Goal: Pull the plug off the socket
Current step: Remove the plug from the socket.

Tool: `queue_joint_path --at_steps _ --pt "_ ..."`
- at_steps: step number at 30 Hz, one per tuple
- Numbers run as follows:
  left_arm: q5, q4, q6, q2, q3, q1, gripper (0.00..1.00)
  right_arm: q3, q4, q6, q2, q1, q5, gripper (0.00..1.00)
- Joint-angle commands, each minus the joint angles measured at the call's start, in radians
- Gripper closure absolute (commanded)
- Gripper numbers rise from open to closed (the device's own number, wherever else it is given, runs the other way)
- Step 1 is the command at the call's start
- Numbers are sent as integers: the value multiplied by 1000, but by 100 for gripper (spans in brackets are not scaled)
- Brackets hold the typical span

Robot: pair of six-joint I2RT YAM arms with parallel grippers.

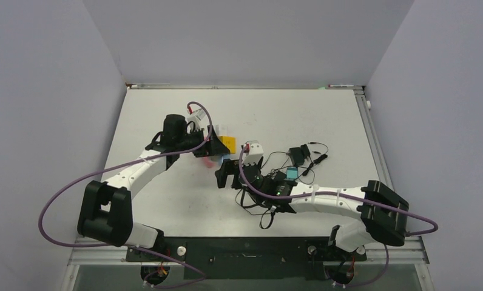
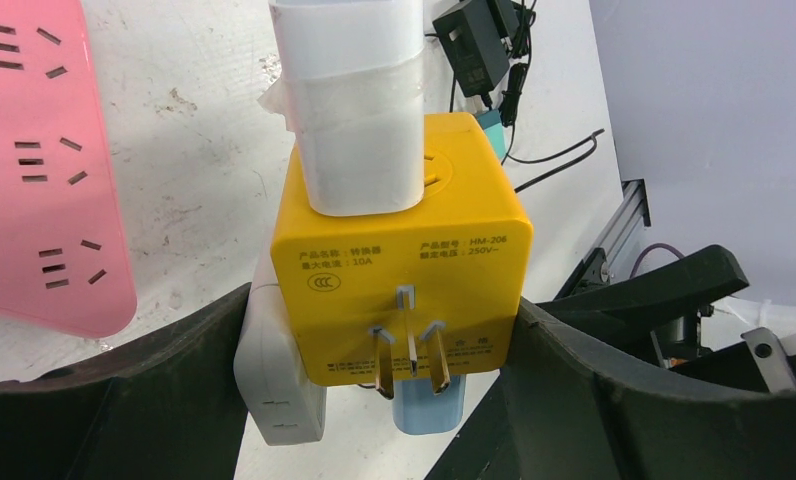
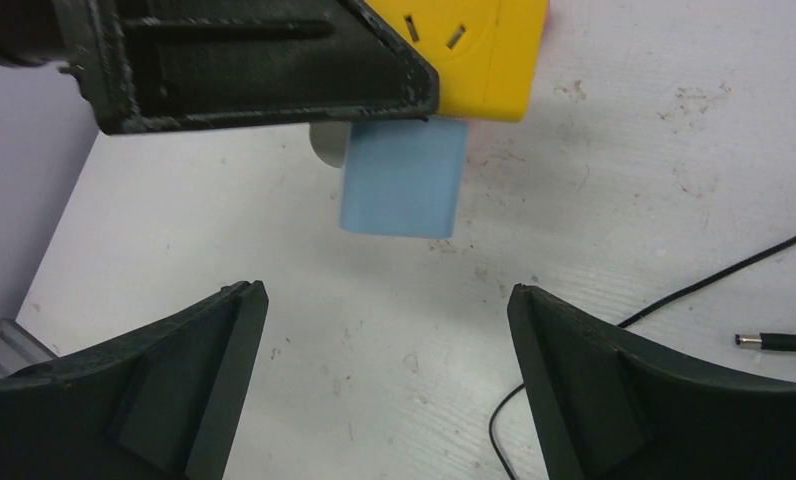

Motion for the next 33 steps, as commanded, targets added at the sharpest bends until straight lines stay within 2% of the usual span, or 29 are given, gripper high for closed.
queue_joint_path --at_steps 1,12,19,25,33 --pt "61 119 -28 7 14 4 100 81 77 0 27 -1 50 4" --pt "69 126 -29 2 13 2 100 114 70 -13 78 -39 41 25" --pt "73 128 -26 3 14 0 100 96 144 -58 80 -121 -127 32" --pt "75 129 -25 7 14 -3 100 102 133 -41 108 -183 -210 44" --pt "74 129 -25 14 19 -6 100 120 129 -48 136 -187 -242 45"
